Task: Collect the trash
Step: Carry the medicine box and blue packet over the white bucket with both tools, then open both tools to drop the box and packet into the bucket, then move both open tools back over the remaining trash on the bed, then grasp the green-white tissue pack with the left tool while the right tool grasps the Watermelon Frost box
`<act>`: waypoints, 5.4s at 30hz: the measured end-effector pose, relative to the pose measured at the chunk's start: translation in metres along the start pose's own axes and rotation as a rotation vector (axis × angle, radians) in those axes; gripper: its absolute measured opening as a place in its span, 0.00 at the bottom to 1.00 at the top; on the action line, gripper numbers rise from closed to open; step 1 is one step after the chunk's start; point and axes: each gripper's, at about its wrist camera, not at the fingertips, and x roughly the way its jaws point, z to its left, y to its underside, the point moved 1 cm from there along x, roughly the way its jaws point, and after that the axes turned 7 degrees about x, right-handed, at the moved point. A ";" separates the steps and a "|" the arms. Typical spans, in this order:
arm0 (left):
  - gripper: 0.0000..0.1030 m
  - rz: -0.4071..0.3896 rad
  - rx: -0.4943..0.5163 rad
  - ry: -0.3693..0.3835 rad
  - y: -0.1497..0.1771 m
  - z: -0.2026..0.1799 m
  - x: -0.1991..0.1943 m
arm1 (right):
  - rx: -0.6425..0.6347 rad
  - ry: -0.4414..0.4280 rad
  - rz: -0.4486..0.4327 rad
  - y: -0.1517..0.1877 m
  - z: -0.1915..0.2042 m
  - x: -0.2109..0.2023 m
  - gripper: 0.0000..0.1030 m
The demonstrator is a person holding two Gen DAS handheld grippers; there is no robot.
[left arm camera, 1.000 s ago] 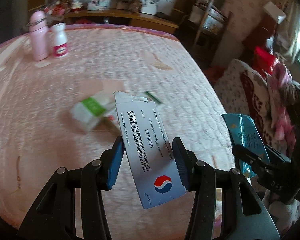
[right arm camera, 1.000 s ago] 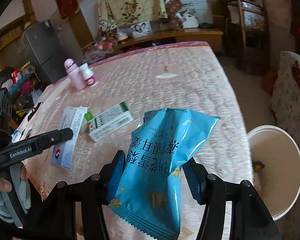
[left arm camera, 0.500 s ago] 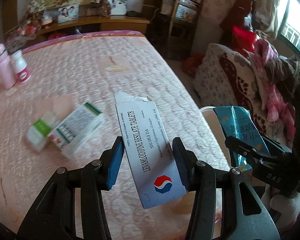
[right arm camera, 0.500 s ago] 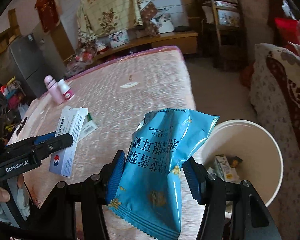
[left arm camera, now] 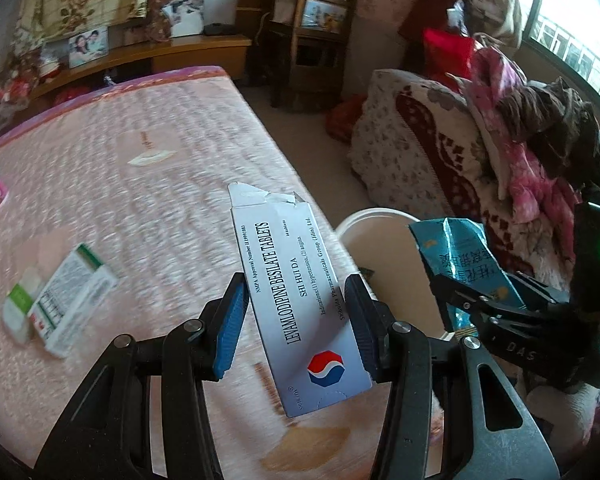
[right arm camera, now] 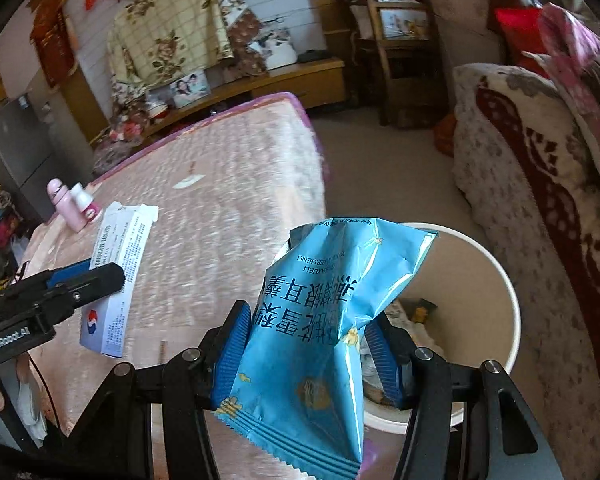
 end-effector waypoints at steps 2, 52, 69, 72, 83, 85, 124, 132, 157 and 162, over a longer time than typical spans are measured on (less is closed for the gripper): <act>0.46 0.007 0.009 0.017 -0.004 -0.009 0.007 | 0.015 0.013 -0.002 -0.001 -0.011 0.000 0.54; 0.56 0.047 0.036 0.135 -0.022 -0.059 0.067 | 0.218 0.091 0.043 -0.002 -0.102 0.033 0.72; 0.56 0.030 -0.001 0.046 -0.008 -0.018 0.046 | 0.166 0.087 0.044 0.000 -0.076 0.029 0.72; 0.56 0.029 -0.014 0.034 -0.003 -0.007 0.040 | 0.150 0.078 0.051 0.002 -0.065 0.030 0.72; 0.56 0.033 -0.088 -0.061 0.024 0.064 0.010 | 0.040 0.007 0.076 0.011 0.005 0.034 0.72; 0.56 0.037 -0.100 -0.081 0.029 0.078 0.005 | 0.023 -0.007 0.080 0.012 0.015 0.036 0.72; 0.56 0.082 -0.243 -0.095 0.063 0.211 -0.035 | -0.133 -0.140 0.151 0.009 0.142 0.071 0.73; 0.57 0.122 -0.224 -0.188 0.085 0.260 -0.038 | -0.139 -0.180 0.222 0.012 0.192 0.108 0.74; 0.58 0.198 0.029 -0.155 0.075 0.254 0.001 | -0.215 -0.096 0.276 0.010 0.225 0.147 0.64; 0.58 0.217 0.046 -0.146 0.071 0.252 0.014 | -0.199 -0.110 0.285 0.010 0.223 0.147 0.66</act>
